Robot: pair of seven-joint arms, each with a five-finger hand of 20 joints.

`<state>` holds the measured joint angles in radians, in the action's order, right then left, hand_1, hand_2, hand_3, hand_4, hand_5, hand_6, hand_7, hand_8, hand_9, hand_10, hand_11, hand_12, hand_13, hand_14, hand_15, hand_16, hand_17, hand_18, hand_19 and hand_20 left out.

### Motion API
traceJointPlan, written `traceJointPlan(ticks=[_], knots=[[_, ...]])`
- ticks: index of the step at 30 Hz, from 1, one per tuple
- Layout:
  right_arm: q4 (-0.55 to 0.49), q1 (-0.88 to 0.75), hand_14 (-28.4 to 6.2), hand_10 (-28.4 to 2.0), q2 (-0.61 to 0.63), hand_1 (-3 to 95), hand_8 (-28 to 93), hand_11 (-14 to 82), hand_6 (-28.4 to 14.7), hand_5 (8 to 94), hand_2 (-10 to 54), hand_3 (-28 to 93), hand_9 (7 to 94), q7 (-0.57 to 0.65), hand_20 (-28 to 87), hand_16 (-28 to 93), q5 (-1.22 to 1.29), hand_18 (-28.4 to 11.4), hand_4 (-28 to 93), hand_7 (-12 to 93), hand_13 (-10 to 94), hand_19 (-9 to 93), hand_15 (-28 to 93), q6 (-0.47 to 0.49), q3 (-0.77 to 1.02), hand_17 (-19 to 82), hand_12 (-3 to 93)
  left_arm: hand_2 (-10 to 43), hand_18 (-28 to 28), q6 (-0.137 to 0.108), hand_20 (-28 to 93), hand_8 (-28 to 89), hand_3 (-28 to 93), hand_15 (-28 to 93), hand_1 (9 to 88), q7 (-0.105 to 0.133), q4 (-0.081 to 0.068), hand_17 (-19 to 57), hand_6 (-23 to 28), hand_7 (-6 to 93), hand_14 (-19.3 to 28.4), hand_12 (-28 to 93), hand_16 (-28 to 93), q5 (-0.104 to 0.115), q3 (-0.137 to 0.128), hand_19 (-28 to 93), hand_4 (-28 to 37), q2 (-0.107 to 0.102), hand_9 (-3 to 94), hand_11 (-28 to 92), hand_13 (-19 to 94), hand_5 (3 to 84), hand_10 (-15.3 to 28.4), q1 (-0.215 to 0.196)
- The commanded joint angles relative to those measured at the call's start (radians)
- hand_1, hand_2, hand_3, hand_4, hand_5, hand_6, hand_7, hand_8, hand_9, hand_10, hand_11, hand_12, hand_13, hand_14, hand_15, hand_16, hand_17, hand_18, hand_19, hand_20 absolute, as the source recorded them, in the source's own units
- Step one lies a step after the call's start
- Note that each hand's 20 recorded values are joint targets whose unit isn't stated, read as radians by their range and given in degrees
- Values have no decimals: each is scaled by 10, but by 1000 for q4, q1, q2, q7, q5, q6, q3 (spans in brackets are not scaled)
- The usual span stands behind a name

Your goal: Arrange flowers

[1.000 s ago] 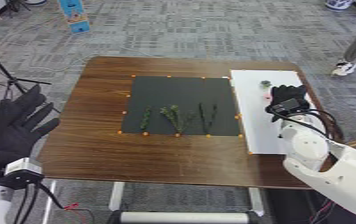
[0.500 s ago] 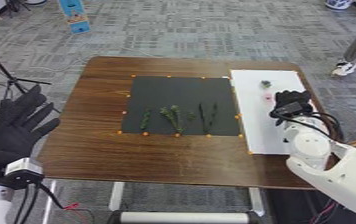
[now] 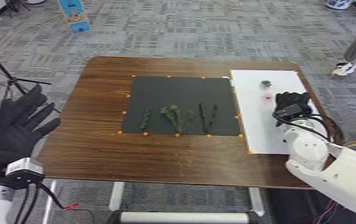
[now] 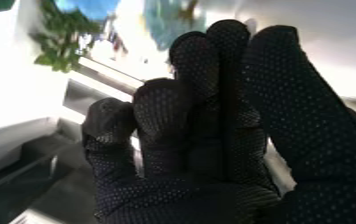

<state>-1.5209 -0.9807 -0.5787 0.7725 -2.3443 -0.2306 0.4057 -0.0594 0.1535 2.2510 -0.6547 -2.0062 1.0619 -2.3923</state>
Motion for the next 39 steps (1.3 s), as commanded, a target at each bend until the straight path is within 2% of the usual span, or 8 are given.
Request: traceJointPlan(ticks=[1, 6, 9, 10, 15, 21, 29, 39], knots=[[-65, -5, -91, -92, 5, 491, 92, 345, 6, 702, -95, 816, 740, -58, 572, 416, -27, -215, -272, 482, 636, 895, 762, -97, 19, 327, 586, -16, 254, -5, 52, -77, 555, 99, 252, 7, 14, -135, 26, 142, 127, 183, 69, 4, -14, 396, -283, 0, 189, 97, 156, 261, 94, -14], [-181, 36, -92, -95, 10, 487, 83, 352, 1, 701, -95, 820, 740, -138, 575, 431, 8, -215, -249, 499, 638, 897, 761, -134, 24, 329, 588, -17, 255, 16, 53, -77, 561, 102, 249, 4, 25, -135, 26, 142, 128, 184, 69, 10, -45, 398, -283, -10, 189, 99, 156, 261, 93, -24], [-207, 98, -92, -96, -31, 490, 81, 356, -2, 701, -95, 817, 740, -202, 576, 436, 18, -214, -245, 501, 637, 896, 761, -193, -26, 328, 591, -22, 258, 67, 52, -76, 571, 103, 243, 17, 21, -136, 26, 143, 128, 185, 68, 110, -75, 400, -283, -16, 188, 98, 156, 260, 93, -31], [-212, 123, -92, -96, -52, 490, 81, 356, -2, 700, -95, 817, 740, -215, 576, 437, 23, -213, -245, 502, 636, 896, 761, -207, -49, 326, 591, -25, 258, 82, 52, -77, 572, 102, 243, 17, 20, -136, 25, 142, 128, 185, 68, 120, -93, 401, -283, -16, 188, 97, 155, 259, 92, -36], [-201, 219, -90, -96, -155, 490, 78, 357, 1, 695, -95, 817, 740, -314, 577, 444, 31, -208, -246, 512, 629, 892, 760, -222, -141, 324, 591, -57, 265, 121, 48, -74, 671, 99, 189, -21, 18, -136, 25, 139, 129, 186, 69, 135, -195, 403, -283, -30, 187, 92, 155, 257, 94, -49], [-148, 348, -89, -96, -270, 489, 74, 357, 2, 691, -95, 818, 740, -366, 577, 445, 61, -206, -248, 518, 628, 889, 759, -245, -251, 323, 590, -61, 270, 156, 44, -73, 675, 96, 192, -75, 5, -135, 27, 134, 132, 187, 68, 149, -236, 403, -283, -72, 190, 90, 154, 259, 96, -43], [-54, 498, -86, -95, -412, 489, 63, 356, 8, 683, -95, 820, 734, -428, 577, 447, 102, -202, -259, 529, 624, 882, 755, -240, -413, 319, 589, -64, 249, 79, 42, -70, 664, 96, 201, -32, -5, -136, 29, 131, 133, 188, 69, 141, -180, 401, -283, -102, 196, 89, 157, 264, 99, -21], [54, 510, -84, -92, -537, 489, 44, 359, 11, 681, -95, 826, 733, -457, 577, 448, 118, -198, -272, 539, 621, 875, 754, -214, -485, 317, 580, -64, 241, 108, 53, -71, 673, 101, 202, -82, -52, -132, 31, 131, 131, 182, 67, 94, -118, 396, -283, -215, 199, 94, 160, 270, 99, 104]])
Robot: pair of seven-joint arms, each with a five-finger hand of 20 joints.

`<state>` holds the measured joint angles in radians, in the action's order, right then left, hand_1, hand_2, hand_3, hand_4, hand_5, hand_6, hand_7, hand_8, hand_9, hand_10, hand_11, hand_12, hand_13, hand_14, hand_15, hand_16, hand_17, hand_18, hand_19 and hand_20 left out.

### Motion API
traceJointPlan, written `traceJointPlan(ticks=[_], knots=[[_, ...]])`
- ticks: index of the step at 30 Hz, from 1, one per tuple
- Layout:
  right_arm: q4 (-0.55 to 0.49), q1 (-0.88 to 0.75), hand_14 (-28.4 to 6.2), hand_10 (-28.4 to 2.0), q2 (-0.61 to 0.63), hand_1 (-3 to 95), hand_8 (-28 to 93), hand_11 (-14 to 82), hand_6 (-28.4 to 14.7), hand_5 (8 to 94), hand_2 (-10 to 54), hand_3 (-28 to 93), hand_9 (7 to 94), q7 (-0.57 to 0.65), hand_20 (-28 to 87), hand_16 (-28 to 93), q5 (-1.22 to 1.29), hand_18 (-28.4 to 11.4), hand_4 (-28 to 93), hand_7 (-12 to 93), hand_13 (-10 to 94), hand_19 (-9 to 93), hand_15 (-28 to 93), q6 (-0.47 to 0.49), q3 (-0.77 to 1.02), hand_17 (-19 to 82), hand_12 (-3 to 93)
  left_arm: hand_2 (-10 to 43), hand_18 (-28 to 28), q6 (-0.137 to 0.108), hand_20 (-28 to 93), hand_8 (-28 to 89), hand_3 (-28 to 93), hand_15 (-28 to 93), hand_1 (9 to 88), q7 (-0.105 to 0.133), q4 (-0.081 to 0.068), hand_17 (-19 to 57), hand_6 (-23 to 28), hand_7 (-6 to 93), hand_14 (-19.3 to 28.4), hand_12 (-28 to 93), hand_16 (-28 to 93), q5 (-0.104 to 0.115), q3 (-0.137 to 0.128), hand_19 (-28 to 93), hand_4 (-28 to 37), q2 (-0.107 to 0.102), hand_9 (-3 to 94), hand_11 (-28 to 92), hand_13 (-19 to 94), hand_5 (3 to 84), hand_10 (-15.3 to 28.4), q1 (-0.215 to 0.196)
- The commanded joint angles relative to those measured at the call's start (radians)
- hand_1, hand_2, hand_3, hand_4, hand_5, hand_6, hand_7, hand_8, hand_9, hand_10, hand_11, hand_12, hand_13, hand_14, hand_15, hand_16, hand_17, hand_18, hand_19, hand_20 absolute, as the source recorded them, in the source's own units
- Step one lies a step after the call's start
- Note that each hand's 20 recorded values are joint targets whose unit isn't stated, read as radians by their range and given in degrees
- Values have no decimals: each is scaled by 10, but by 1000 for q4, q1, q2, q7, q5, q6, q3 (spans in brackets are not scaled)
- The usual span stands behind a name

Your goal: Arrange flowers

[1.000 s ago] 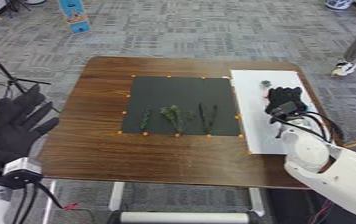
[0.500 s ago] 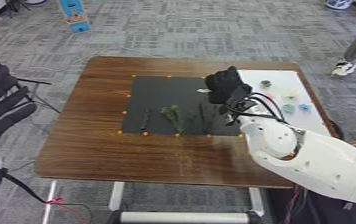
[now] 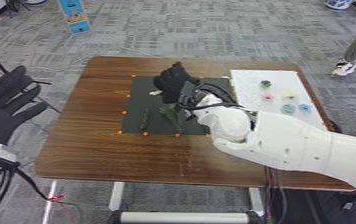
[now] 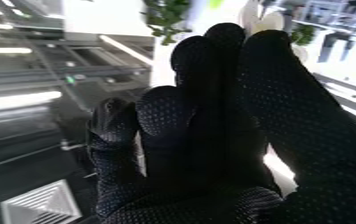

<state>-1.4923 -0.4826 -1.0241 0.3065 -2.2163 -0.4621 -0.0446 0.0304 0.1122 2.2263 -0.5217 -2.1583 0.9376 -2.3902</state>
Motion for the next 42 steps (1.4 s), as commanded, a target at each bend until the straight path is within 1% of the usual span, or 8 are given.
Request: traceJointPlan(ticks=[1, 2, 7, 8, 10, 23, 36, 42], knots=[[43, 16, -84, -91, -105, 489, 43, 358, 13, 682, -95, 826, 733, 7, 577, 448, -9, -198, -272, 539, 621, 875, 754, 21, -43, 317, 579, -63, 241, 18, 54, -71, 674, 101, 202, -40, -38, -132, 30, 132, 131, 182, 67, -47, 52, 396, -283, -107, 198, 94, 160, 269, 98, 127], [31, 21, -84, -91, -106, 490, 42, 358, 13, 682, -95, 826, 733, 28, 578, 448, -16, -198, -274, 540, 621, 874, 754, 21, -65, 317, 580, -63, 242, 25, 55, -71, 672, 101, 202, -39, -28, -133, 30, 132, 131, 182, 66, -56, 45, 396, -283, -107, 197, 94, 159, 269, 98, 120], [120, 25, -83, -90, -165, 491, 39, 357, 14, 681, -95, 827, 734, 19, 578, 450, -10, -198, -278, 542, 619, 872, 753, 36, -92, 316, 578, -61, 240, 32, 57, -72, 669, 101, 204, -43, -76, -132, 30, 133, 131, 182, 67, -65, 148, 394, -283, -185, 197, 95, 159, 268, 98, 258], [126, 36, -83, -90, -174, 490, 39, 358, 15, 682, -95, 827, 733, 33, 578, 451, -6, -198, -278, 542, 619, 872, 753, 29, -115, 316, 580, -61, 239, 37, 57, -72, 669, 100, 204, -44, -77, -132, 30, 133, 131, 182, 66, -66, 157, 394, -283, -189, 197, 95, 159, 268, 98, 270], [138, 44, -83, -90, -194, 489, 39, 357, 15, 681, -95, 828, 733, 61, 579, 451, -4, -198, -279, 542, 619, 872, 752, 32, -140, 316, 581, -61, 238, 46, 58, -72, 670, 100, 203, -44, -71, -133, 30, 133, 132, 182, 66, -70, 161, 392, -283, -189, 196, 95, 159, 268, 98, 274], [271, 67, -82, -87, -304, 491, 31, 360, 18, 681, -95, 821, 732, 172, 580, 446, -14, -198, -282, 545, 621, 874, 755, 8, -233, 318, 578, -60, 238, 75, 62, -72, 672, 101, 203, -45, -90, -134, 30, 134, 131, 180, 67, -71, 242, 390, -283, -209, 196, 97, 159, 267, 98, 353], [274, 83, -82, -85, -366, 492, 23, 361, 20, 684, -95, 813, 731, 238, 580, 438, -1, -198, -283, 542, 622, 876, 760, -17, -278, 319, 576, -60, 237, 84, 63, -72, 672, 101, 201, -51, -112, -134, 30, 134, 131, 180, 67, -69, 298, 389, -283, -227, 196, 96, 159, 268, 98, 417], [264, 81, -85, -81, -376, 484, 29, 362, 22, 679, -95, 808, 727, 270, 581, 429, 5, -200, -282, 530, 622, 877, 764, 8, -273, 320, 577, -59, 237, 92, 64, -72, 672, 102, 201, -51, -117, -134, 30, 133, 131, 180, 67, -70, 308, 389, -283, -230, 196, 96, 159, 268, 98, 430]])
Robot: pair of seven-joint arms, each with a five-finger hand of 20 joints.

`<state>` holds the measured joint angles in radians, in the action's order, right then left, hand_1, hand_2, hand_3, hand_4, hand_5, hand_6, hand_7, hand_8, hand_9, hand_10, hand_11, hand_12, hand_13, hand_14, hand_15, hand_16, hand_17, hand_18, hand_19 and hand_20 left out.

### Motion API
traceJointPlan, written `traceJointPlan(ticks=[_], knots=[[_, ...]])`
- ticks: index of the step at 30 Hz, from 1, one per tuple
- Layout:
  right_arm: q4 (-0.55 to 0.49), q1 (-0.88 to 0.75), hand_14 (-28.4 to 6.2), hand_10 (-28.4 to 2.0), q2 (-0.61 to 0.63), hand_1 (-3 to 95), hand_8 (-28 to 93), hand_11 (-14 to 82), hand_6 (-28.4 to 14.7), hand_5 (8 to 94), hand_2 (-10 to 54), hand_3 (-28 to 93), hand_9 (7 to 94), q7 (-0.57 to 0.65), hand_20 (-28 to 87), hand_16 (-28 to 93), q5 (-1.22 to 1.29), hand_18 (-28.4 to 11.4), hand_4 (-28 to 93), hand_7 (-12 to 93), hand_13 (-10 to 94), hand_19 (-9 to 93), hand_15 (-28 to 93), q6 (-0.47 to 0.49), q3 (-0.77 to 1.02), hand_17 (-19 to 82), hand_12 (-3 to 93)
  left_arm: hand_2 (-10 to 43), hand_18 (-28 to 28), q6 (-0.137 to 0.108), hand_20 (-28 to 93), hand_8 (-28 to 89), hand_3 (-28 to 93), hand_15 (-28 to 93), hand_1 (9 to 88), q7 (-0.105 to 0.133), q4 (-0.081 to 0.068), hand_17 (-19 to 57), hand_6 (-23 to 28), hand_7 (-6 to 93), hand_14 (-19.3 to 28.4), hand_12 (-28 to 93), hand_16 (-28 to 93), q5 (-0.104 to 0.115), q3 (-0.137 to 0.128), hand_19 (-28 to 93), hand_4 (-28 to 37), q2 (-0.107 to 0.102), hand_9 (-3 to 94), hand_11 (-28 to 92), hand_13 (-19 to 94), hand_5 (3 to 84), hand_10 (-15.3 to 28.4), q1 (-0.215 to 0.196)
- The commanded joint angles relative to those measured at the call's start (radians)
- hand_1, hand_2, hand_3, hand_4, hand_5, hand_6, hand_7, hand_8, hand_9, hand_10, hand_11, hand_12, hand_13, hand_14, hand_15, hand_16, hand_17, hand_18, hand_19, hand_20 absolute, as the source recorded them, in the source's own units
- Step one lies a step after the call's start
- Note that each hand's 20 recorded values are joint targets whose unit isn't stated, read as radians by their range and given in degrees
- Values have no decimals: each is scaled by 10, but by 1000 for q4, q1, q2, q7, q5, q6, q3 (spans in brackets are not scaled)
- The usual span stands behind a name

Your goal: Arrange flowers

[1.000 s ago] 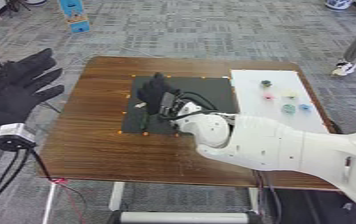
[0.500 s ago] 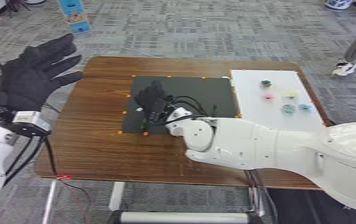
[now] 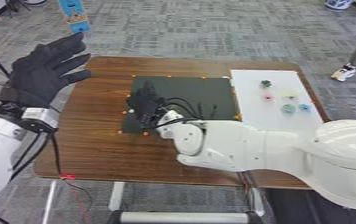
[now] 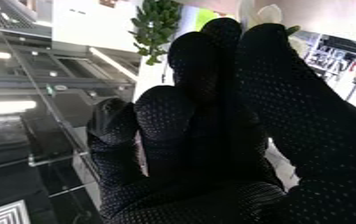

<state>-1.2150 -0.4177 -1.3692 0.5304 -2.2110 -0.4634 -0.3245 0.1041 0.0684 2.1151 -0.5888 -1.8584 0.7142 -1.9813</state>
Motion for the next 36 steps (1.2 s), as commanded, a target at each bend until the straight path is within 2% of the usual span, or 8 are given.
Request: traceJointPlan(ticks=[1, 5, 17, 24, 29, 32, 34, 36], knots=[[-22, 16, -87, -79, -28, 470, 37, 360, 22, 670, -95, 799, 720, 50, 582, 417, 2, -200, -283, 512, 618, 878, 771, 21, 9, 319, 576, -58, 237, 17, 64, -72, 670, 103, 202, -9, -6, -134, 30, 134, 131, 180, 67, -2, 9, 389, -283, -5, 196, 96, 159, 268, 97, 22], [-26, 20, -90, -87, -31, 431, 42, 390, 23, 647, -95, 782, 688, 72, 585, 396, 6, -201, -283, 454, 607, 879, 783, 32, 3, 315, 543, -57, 237, 20, 64, -73, 671, 101, 201, -8, -7, -134, 30, 134, 131, 181, 66, -3, 10, 389, -283, -5, 196, 96, 159, 268, 98, 23], [-22, 19, -92, -90, -36, 429, 41, 392, 21, 643, -95, 789, 684, 100, 584, 391, 18, -202, -282, 449, 606, 882, 796, 61, 9, 314, 535, -57, 237, 20, 64, -73, 671, 103, 202, -9, -10, -134, 30, 134, 131, 180, 66, -1, 18, 389, -283, -4, 196, 97, 158, 269, 98, 29], [-35, 17, -93, -91, -24, 426, 44, 400, 20, 641, -95, 789, 680, 97, 584, 391, 13, -203, -283, 447, 602, 883, 798, 51, 25, 314, 527, -56, 237, 16, 64, -73, 673, 104, 201, -6, -2, -134, 30, 134, 131, 179, 66, -3, 2, 389, -283, 4, 196, 99, 158, 268, 97, 8], [-98, 29, -96, -99, 30, 417, 43, 414, 14, 604, -95, 797, 648, 92, 583, 390, 9, -205, -283, 443, 595, 886, 800, 43, 47, 315, 509, -57, 237, 7, 64, -73, 674, 103, 202, 2, 9, -134, 30, 134, 131, 179, 65, -6, -20, 390, -283, 30, 196, 99, 159, 268, 97, -31], [-180, 14, -99, -104, 103, 401, 41, 418, 8, 591, -95, 810, 628, 77, 582, 389, -10, -207, -282, 419, 583, 886, 799, 54, 109, 310, 484, -58, 237, -1, 64, -73, 676, 103, 201, -1, 21, -134, 29, 135, 131, 179, 66, -5, -36, 390, -283, 63, 196, 99, 159, 268, 98, -73], [-246, -12, -101, -105, 169, 393, 42, 418, 7, 589, -95, 816, 622, 62, 581, 387, -24, -208, -282, 408, 580, 885, 798, 56, 173, 307, 470, -57, 237, -10, 64, -73, 677, 103, 201, 3, 28, -134, 29, 135, 131, 179, 66, -4, -36, 392, -283, 87, 196, 99, 159, 268, 98, -96], [-318, -47, -104, -107, 244, 387, 40, 419, 5, 588, -95, 820, 618, 49, 581, 386, -37, -208, -281, 396, 575, 884, 797, 73, 246, 306, 459, -58, 237, -8, 64, -73, 678, 105, 202, -11, 28, -134, 29, 135, 131, 179, 66, -7, -27, 392, -283, 110, 196, 99, 159, 268, 98, -102]])
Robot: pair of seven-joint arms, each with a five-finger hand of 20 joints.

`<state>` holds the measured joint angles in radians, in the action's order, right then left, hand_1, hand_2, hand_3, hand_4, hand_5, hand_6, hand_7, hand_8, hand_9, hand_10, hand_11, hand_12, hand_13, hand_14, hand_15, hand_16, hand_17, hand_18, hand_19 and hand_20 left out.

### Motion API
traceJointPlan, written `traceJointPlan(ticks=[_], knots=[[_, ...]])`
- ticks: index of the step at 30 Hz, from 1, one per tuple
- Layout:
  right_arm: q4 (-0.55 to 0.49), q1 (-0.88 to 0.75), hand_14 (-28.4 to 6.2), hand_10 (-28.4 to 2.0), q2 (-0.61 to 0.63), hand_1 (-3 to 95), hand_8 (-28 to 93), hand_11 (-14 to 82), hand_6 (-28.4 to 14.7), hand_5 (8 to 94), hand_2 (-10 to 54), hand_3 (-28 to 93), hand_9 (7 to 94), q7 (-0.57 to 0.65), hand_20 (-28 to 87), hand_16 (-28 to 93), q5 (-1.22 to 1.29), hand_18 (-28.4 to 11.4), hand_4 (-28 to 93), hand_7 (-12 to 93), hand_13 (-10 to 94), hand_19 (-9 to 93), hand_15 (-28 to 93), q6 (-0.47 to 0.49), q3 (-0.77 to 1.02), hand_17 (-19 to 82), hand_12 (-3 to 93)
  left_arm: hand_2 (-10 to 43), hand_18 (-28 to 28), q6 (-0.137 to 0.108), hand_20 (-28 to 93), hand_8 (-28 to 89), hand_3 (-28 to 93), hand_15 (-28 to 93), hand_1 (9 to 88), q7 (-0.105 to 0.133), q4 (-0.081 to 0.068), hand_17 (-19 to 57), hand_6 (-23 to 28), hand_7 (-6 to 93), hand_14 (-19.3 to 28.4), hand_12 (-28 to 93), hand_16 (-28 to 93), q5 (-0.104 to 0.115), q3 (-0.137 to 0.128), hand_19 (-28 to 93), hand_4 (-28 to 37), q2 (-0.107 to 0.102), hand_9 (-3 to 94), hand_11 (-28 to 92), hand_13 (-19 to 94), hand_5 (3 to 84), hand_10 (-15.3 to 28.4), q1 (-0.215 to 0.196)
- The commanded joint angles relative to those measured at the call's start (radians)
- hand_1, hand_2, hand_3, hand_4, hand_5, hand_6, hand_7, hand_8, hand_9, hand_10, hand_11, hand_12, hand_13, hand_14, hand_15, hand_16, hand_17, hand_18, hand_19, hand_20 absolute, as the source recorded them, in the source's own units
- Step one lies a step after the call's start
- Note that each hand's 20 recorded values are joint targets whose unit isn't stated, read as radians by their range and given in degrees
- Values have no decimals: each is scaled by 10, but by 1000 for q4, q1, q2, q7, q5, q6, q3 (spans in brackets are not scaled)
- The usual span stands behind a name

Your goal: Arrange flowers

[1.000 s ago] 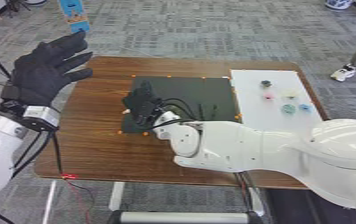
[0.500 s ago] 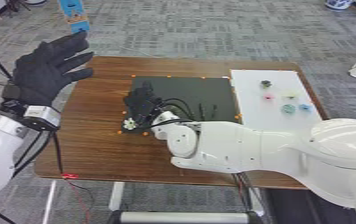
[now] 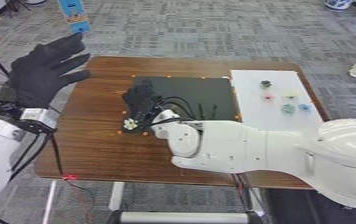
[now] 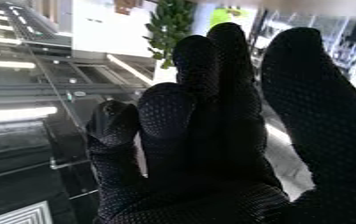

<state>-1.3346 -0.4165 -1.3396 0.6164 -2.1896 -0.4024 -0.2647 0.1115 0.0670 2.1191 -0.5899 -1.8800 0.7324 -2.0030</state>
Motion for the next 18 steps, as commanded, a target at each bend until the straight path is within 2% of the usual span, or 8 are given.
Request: traceJointPlan(ticks=[1, 4, 6, 8, 10, 13, 15, 18], knots=[[-232, -46, -105, -107, 251, 385, 40, 418, 5, 588, -95, 821, 616, -36, 581, 386, -54, -210, -280, 393, 571, 883, 795, 4, 202, 303, 455, -57, 238, -14, 64, -73, 676, 105, 203, -4, 25, -134, 29, 135, 131, 179, 66, -11, -1, 392, -283, 102, 196, 99, 159, 268, 97, -84], [-344, -95, -108, -110, 380, 373, 33, 412, 2, 588, -95, 827, 608, -50, 579, 380, -40, -211, -276, 370, 561, 877, 790, 18, 309, 296, 429, -57, 237, -12, 64, -73, 676, 106, 204, -4, 28, -133, 29, 135, 131, 179, 66, -16, 13, 393, -283, 140, 196, 100, 159, 268, 97, -95], [-404, -130, -109, -112, 461, 364, 18, 422, 2, 585, -95, 833, 601, -56, 581, 375, -39, -212, -274, 354, 559, 874, 787, 15, 370, 293, 400, -58, 237, -15, 64, -73, 678, 106, 204, -1, 40, -134, 29, 136, 131, 179, 65, -20, 8, 393, -283, 172, 196, 101, 159, 268, 98, -126], [-444, -184, -112, -121, 543, 346, -113, 432, 0, 574, -95, 848, 582, -86, 581, 362, -31, -212, -261, 341, 548, 866, 779, 20, 451, 284, 332, -59, 238, -12, 64, -73, 679, 105, 203, -3, 48, -133, 29, 136, 131, 179, 65, -25, 5, 393, -283, 196, 196, 101, 159, 268, 97, -145], [-495, -249, -113, -124, 621, 340, -134, 410, -5, 558, -95, 847, 568, -73, 581, 353, -30, -213, -263, 332, 542, 858, 770, 27, 525, 275, 310, -59, 238, -19, 63, -74, 679, 105, 204, -4, 54, -133, 30, 136, 130, 178, 65, -35, 5, 393, -283, 214, 196, 101, 159, 268, 97, -159], [-503, -354, -114, -125, 691, 332, -131, 375, -11, 531, -95, 847, 544, -90, 581, 339, -14, -213, -268, 316, 525, 847, 752, 23, 645, 264, 294, -60, 240, -40, 63, -74, 680, 104, 204, -9, 50, -133, 30, 136, 130, 178, 65, -67, 17, 393, -283, 228, 196, 101, 159, 268, 97, -154], [-514, -434, -116, -125, 729, 324, -127, 356, -16, 519, -95, 848, 532, -86, 580, 329, -12, -214, -273, 304, 518, 840, 749, 30, 725, 259, 287, -62, 240, -37, 62, -74, 682, 104, 204, -11, 54, -133, 30, 135, 130, 178, 65, -57, 12, 394, -283, 236, 196, 100, 159, 268, 97, -167], [-512, -555, -118, -127, 754, 316, -121, 330, -22, 501, -95, 845, 515, -79, 581, 315, 24, -217, -278, 287, 503, 832, 746, 31, 846, 252, 277, -62, 240, -41, 62, -74, 682, 103, 205, -12, 60, -133, 30, 136, 129, 178, 65, -66, 7, 394, -283, 248, 196, 102, 159, 268, 96, -180]])
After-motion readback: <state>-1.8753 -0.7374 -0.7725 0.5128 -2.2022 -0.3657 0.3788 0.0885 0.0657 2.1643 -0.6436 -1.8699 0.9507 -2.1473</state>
